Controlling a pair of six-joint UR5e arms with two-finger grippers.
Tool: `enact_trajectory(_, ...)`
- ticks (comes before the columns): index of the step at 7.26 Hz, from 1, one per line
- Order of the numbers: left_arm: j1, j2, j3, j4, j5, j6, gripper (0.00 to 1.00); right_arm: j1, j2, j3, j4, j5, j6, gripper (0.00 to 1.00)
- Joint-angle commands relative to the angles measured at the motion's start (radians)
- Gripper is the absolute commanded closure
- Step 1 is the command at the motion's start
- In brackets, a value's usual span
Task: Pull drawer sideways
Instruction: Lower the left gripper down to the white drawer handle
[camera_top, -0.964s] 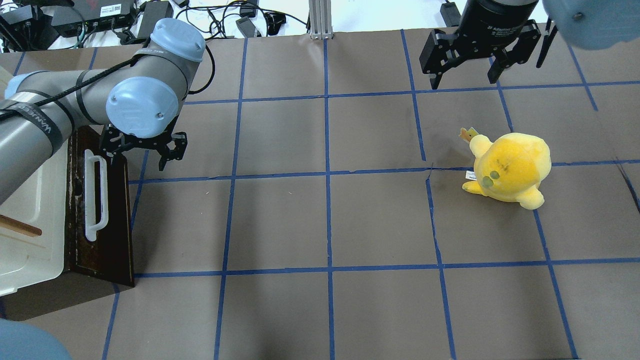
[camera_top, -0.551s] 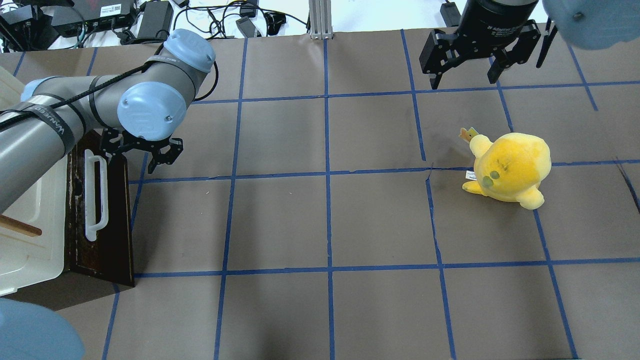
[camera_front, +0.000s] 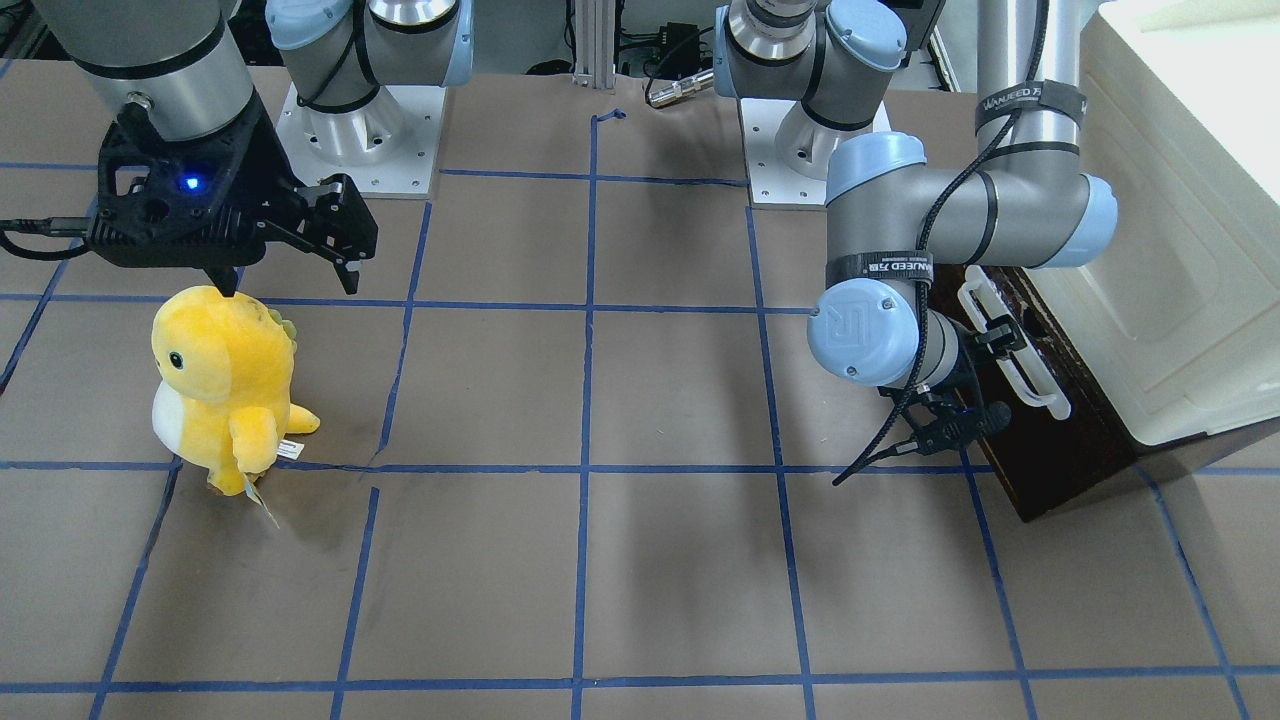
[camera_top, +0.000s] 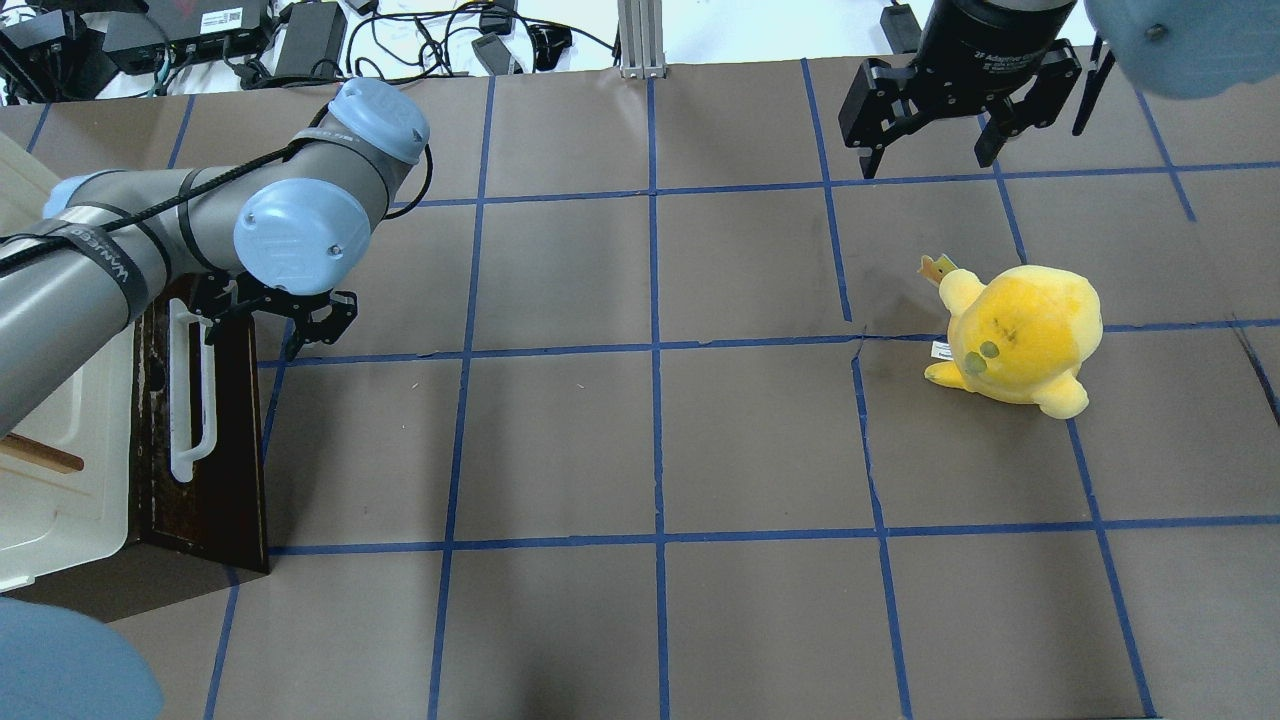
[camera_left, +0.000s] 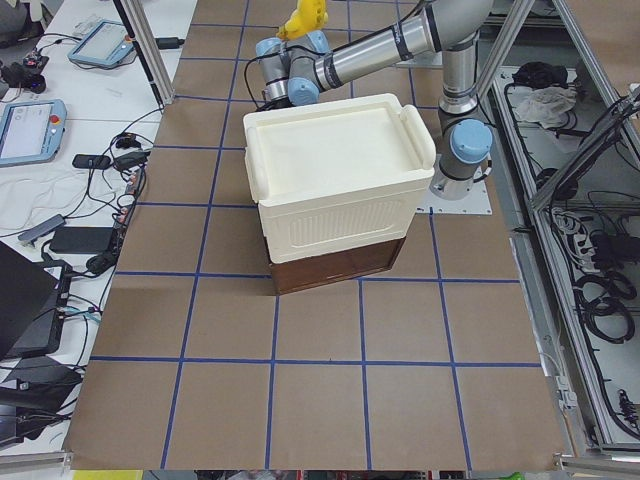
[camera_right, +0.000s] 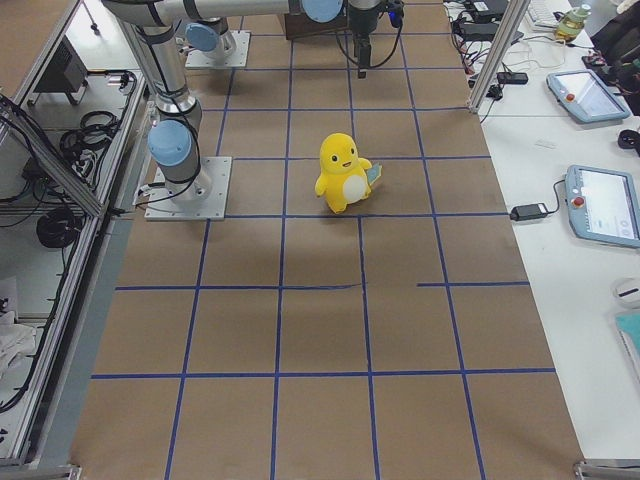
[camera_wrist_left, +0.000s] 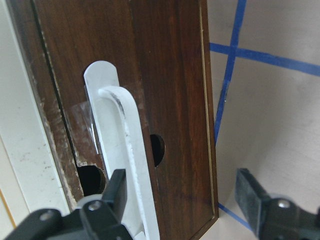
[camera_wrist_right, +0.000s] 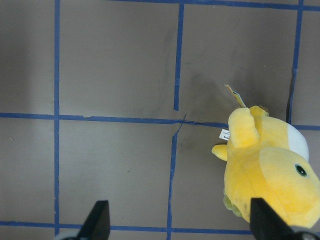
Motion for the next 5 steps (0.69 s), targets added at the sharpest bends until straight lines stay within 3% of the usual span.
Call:
enact_trajectory(1,0.007,-0.009,-0.004,0.004,0.001,-0.037,0.19,0.000,0.000,0.000,0.000,-0.002,0.001,0.00)
enact_trajectory(5,0.030,-0.014,-0.017,-0.004,0.023,-0.079,0.19,0.000,0.000,0.000,0.000,0.000,0.001,0.00)
